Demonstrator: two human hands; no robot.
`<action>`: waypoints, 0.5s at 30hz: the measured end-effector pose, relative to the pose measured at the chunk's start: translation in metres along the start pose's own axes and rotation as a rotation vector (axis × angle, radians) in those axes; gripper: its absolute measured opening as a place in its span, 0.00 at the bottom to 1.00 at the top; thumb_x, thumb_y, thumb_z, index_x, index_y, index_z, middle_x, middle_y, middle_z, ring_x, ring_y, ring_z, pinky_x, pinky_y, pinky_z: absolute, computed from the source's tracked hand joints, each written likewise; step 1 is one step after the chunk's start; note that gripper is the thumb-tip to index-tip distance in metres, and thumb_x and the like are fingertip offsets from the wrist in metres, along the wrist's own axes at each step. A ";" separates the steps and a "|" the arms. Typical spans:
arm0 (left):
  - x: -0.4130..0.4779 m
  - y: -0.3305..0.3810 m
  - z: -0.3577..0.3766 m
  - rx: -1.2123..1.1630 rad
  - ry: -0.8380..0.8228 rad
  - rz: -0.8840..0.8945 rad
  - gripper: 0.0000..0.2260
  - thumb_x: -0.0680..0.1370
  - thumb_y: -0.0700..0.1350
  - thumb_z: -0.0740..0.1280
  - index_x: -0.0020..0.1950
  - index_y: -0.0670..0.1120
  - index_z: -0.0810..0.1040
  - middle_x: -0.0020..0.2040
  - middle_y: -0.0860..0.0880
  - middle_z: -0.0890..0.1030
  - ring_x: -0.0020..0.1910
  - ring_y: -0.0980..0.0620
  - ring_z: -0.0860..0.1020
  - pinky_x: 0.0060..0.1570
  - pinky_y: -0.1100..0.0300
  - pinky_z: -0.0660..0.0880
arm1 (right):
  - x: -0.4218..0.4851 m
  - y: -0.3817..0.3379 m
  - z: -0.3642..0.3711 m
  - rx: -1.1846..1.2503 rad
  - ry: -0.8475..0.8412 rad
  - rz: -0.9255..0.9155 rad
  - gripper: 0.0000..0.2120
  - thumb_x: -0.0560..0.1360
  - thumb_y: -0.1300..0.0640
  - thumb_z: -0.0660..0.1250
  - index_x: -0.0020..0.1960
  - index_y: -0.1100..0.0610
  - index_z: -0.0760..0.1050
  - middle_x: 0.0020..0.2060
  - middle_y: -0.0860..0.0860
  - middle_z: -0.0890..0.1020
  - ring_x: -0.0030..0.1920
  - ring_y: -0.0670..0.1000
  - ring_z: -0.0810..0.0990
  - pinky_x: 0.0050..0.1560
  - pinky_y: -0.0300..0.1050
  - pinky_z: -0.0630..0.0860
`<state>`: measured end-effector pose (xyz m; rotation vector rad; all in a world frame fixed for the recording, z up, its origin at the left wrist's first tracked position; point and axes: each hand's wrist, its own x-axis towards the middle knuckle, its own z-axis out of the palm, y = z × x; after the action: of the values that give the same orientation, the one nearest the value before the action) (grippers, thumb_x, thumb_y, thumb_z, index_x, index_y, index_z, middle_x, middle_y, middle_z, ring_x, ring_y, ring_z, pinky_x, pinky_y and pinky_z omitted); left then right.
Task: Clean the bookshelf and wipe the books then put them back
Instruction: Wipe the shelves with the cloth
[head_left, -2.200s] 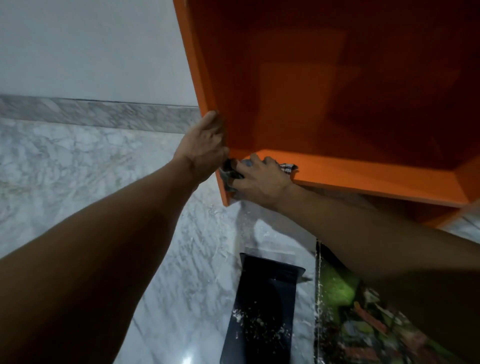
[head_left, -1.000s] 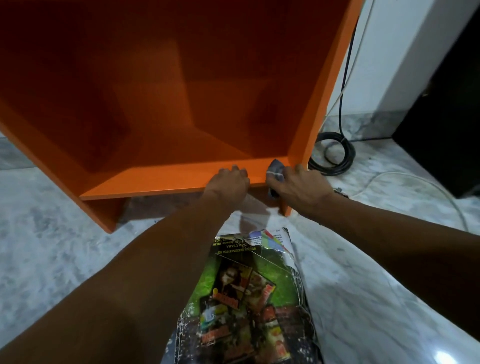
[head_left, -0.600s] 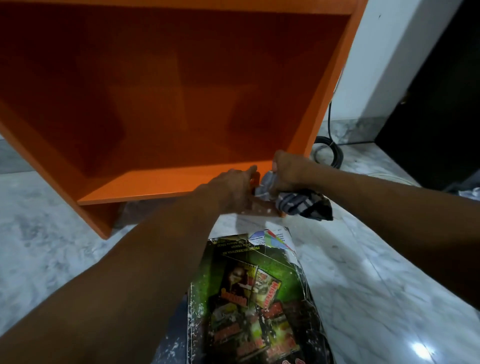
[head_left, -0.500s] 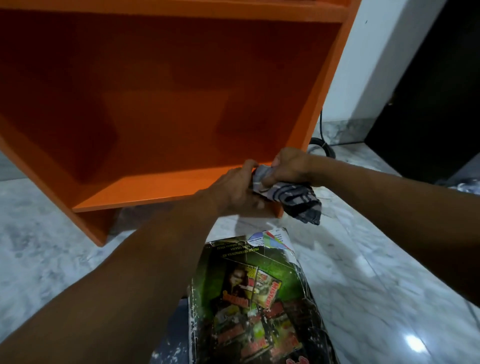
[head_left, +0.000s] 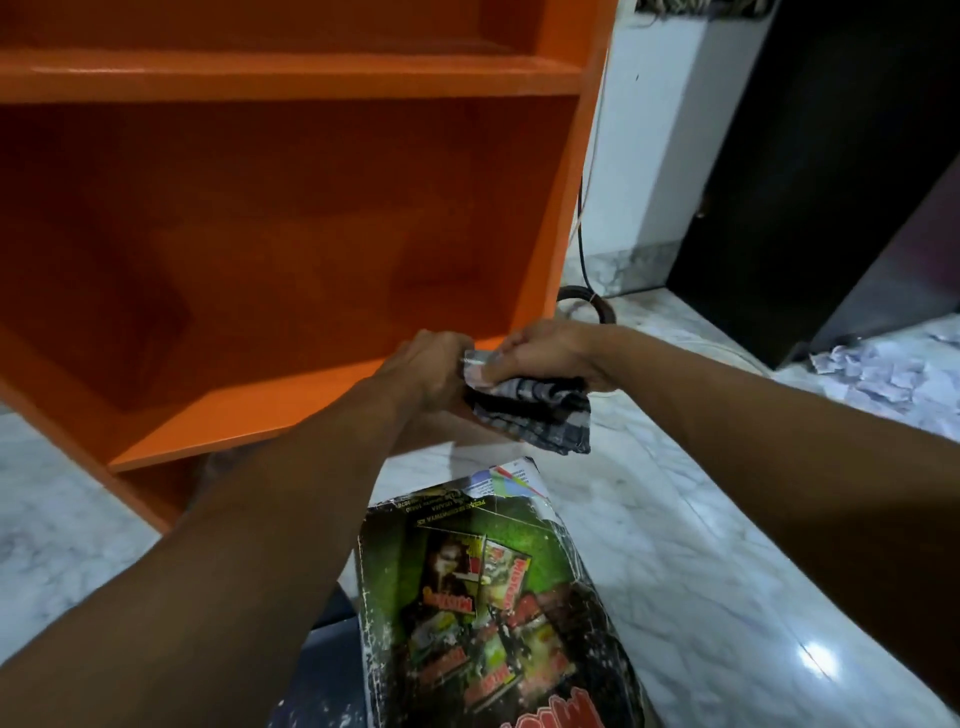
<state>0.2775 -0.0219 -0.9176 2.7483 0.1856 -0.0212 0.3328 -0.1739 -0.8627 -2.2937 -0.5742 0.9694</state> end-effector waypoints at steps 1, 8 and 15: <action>-0.002 0.004 -0.002 0.062 -0.015 -0.025 0.06 0.75 0.42 0.70 0.46 0.51 0.74 0.49 0.43 0.82 0.46 0.43 0.78 0.43 0.53 0.73 | -0.003 0.002 0.003 -0.055 -0.001 -0.020 0.19 0.73 0.50 0.73 0.57 0.61 0.77 0.43 0.56 0.83 0.42 0.55 0.83 0.39 0.44 0.80; -0.030 0.050 -0.001 0.228 -0.040 -0.154 0.02 0.76 0.42 0.68 0.47 0.47 0.77 0.48 0.41 0.82 0.46 0.40 0.79 0.43 0.51 0.75 | -0.024 0.036 0.011 -0.228 -0.017 -0.182 0.20 0.71 0.54 0.74 0.59 0.62 0.75 0.46 0.55 0.78 0.40 0.51 0.75 0.33 0.42 0.69; -0.083 0.084 0.012 0.240 -0.072 -0.386 0.08 0.78 0.37 0.64 0.56 0.45 0.76 0.49 0.43 0.77 0.43 0.43 0.76 0.41 0.51 0.76 | -0.041 0.060 0.044 -0.413 -0.170 -0.309 0.14 0.67 0.56 0.74 0.49 0.59 0.74 0.43 0.56 0.79 0.39 0.54 0.76 0.38 0.48 0.73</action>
<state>0.2063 -0.1136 -0.8938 2.8955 0.7328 -0.2606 0.2831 -0.2268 -0.9067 -2.3785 -1.2610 0.9654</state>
